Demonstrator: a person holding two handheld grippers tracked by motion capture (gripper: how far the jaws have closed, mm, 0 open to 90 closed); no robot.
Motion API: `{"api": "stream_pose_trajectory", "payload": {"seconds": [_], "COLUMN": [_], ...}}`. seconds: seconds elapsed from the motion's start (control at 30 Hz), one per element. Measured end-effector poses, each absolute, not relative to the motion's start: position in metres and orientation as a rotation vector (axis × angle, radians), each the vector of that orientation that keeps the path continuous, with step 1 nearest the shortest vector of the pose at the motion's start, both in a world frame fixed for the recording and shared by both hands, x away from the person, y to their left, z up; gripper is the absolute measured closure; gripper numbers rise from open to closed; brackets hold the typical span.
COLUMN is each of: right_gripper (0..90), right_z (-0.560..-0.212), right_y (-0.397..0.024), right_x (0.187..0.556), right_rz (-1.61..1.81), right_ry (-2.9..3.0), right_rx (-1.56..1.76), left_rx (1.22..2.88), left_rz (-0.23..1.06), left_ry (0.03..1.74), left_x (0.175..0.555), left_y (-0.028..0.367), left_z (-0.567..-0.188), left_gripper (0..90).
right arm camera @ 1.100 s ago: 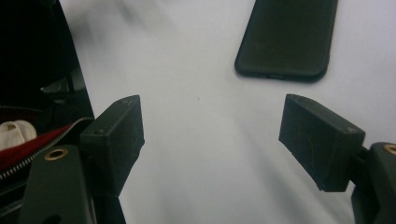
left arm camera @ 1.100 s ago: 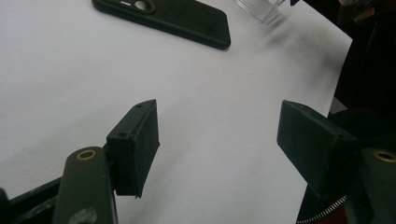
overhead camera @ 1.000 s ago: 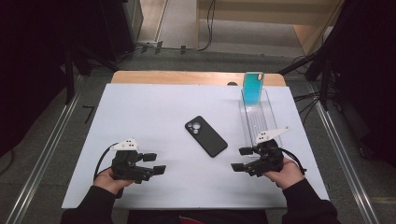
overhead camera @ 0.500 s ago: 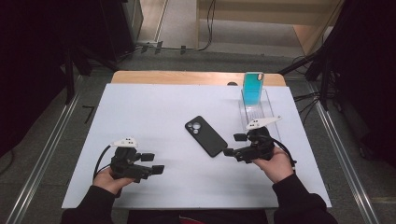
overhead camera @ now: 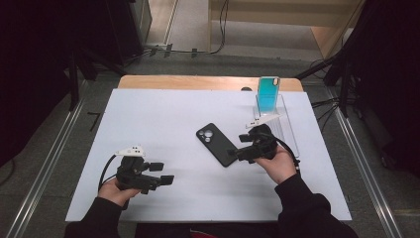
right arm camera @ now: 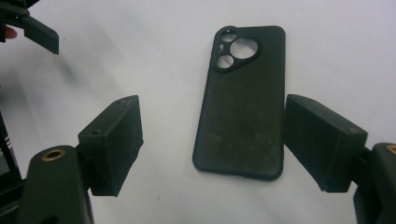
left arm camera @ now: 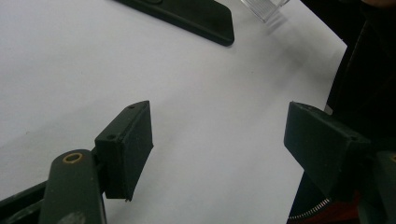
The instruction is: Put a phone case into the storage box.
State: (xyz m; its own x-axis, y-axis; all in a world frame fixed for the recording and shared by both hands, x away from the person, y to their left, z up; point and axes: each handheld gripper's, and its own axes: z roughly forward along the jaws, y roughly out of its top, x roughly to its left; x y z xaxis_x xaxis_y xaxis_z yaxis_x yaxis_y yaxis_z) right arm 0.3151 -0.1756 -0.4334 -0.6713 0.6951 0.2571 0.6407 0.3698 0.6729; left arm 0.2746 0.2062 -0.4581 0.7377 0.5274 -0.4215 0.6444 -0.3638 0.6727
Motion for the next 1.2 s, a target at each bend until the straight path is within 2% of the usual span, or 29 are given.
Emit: {"api": "stream_pose_trajectory", "payload": {"seconds": [0.3, 0.4, 1.2], "right_gripper": [15.1, 0.0, 0.0], "right_z": [-0.433, -0.435, -0.463], "right_y": [-0.163, -0.158, -0.123], "right_x": [0.334, 0.342, 0.378], "right_rz": [1.189, 1.177, 1.063], "right_ry": [2.516, 2.501, 2.549], "right_rx": [1.255, 1.264, 1.259], "left_rx": [2.055, 2.055, 2.053], "left_rz": [-0.165, -0.164, -0.164], "left_ry": [0.879, 0.876, 0.881], "left_x": [0.274, 0.274, 0.274], "left_y": [0.206, 0.206, 0.207], "left_z": [-0.458, -0.458, -0.458], "left_gripper": [23.6, 23.7, 23.6]}}
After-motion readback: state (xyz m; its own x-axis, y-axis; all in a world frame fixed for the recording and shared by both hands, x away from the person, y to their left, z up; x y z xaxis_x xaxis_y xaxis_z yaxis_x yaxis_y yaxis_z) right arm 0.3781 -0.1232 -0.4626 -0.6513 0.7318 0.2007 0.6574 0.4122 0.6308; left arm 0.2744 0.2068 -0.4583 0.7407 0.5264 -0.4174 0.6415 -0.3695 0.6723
